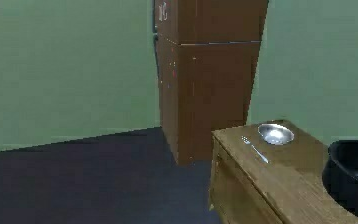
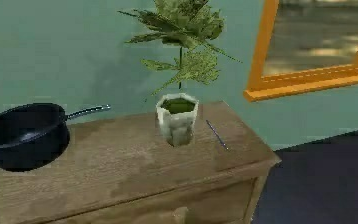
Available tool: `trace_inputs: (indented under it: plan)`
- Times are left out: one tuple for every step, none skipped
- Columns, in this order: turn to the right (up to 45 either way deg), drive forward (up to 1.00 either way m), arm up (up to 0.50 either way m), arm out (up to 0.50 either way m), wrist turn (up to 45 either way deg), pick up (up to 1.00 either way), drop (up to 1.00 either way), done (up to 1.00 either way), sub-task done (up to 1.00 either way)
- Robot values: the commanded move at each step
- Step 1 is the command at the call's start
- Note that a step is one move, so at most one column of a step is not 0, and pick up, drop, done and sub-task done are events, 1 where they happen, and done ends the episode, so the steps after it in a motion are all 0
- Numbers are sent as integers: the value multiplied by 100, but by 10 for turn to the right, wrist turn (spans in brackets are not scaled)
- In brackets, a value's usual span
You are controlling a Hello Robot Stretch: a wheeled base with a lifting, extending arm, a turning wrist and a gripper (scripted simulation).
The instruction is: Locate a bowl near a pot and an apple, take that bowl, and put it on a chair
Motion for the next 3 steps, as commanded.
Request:
trace_inputs:
  plan:
    - [0, 60, 0, 0, 0, 0, 0, 0, 0]
    - [-330, 0, 0, 0, 0, 0, 0, 0, 0]
    - [0, 0, 50, 0, 0, 0, 0, 0, 0]
